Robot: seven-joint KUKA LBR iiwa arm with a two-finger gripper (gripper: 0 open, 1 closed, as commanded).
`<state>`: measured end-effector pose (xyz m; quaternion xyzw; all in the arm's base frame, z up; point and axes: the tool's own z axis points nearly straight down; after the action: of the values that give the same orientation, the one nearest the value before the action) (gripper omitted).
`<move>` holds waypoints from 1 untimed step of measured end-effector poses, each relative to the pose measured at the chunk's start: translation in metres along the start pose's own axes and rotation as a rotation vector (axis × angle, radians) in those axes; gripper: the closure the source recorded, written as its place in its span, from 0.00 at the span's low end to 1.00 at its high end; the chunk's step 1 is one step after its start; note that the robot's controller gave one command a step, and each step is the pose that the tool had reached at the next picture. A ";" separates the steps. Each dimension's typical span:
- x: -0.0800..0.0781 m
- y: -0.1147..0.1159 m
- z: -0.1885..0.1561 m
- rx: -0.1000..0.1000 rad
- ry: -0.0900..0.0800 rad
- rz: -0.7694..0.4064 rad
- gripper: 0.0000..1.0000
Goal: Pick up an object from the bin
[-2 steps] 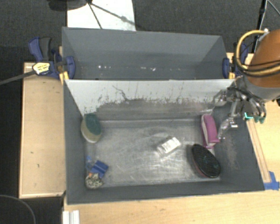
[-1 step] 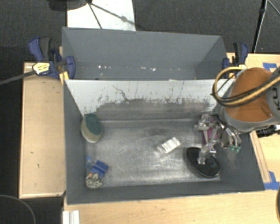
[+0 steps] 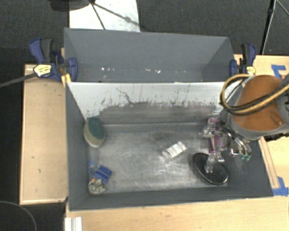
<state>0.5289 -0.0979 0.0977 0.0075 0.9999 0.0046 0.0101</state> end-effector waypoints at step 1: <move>0.005 0.006 -0.003 0.005 0.004 -0.011 0.00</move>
Offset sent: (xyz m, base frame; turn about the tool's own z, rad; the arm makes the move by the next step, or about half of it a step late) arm -0.0110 0.0030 -0.0036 -0.0083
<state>0.5243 -0.0917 0.1008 0.0020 1.0000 0.0019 0.0080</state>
